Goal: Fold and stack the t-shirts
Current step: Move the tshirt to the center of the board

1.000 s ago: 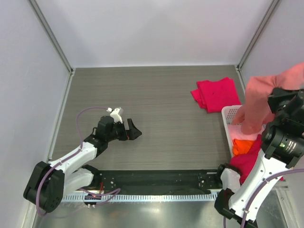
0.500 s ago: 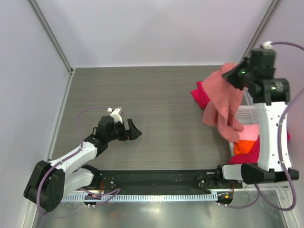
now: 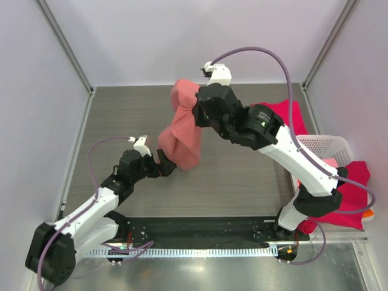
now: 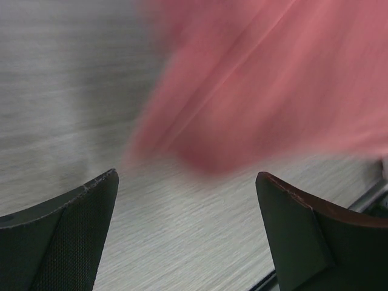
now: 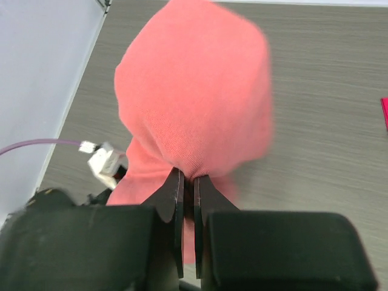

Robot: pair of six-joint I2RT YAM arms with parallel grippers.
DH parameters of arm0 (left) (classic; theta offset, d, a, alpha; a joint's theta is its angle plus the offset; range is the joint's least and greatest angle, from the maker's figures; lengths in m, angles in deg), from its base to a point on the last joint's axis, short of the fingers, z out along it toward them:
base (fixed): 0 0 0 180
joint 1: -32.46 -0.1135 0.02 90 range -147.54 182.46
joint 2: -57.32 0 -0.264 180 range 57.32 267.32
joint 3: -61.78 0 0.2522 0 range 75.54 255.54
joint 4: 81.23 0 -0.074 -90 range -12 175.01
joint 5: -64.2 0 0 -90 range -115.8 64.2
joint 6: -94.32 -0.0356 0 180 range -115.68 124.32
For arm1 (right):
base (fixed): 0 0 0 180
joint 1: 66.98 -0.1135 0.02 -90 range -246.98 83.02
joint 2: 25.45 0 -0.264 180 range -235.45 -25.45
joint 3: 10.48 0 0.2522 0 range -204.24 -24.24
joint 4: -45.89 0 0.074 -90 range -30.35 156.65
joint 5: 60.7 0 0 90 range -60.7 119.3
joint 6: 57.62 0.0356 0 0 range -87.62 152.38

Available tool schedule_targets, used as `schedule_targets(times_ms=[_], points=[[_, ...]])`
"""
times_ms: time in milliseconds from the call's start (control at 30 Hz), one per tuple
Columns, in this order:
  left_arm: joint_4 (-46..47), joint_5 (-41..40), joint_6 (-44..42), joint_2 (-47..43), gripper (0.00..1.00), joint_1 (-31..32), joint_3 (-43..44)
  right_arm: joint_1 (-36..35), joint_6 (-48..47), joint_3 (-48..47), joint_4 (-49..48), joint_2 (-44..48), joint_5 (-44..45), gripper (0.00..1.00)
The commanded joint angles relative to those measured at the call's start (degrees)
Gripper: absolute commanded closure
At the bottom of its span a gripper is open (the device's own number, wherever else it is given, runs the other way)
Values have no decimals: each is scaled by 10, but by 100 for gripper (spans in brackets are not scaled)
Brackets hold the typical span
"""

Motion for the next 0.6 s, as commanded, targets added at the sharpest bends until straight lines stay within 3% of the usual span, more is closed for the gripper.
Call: schedule_targets(times_ms=[0, 67, 100, 133, 167, 200, 267, 333, 500, 567], points=[[-21, -76, -1, -72, 4, 1, -3, 3, -29, 14, -81, 31, 66, 99], [-33, -128, 4, -124, 2, 1, -13, 2, -31, 92, -127, 74, 87, 99], [-51, -146, 6, -140, 1, 1, -17, 3, -31, 124, -144, 91, 100, 92], [-62, -161, 7, -160, 0, 1, -24, 3, -33, 157, -176, 125, 110, 60], [-69, -185, 10, -189, 0, 1, -27, 3, -36, 225, -189, 139, 135, 36], [-76, -194, 9, -205, 1, 1, -30, 4, -36, 254, -200, 152, 154, 1], [-98, -222, 10, -234, 1, 1, -32, 5, -12, 317, -189, 176, 220, 0], [-109, -232, 10, -242, 0, 1, -32, 14, -3, 360, -182, 190, 224, 0], [-112, -251, 19, -214, 1, 1, -25, 18, -38, 484, -205, 202, 186, 6], [-114, -261, 39, -197, 0, 1, -19, 18, -71, 526, -267, 202, 138, 10]])
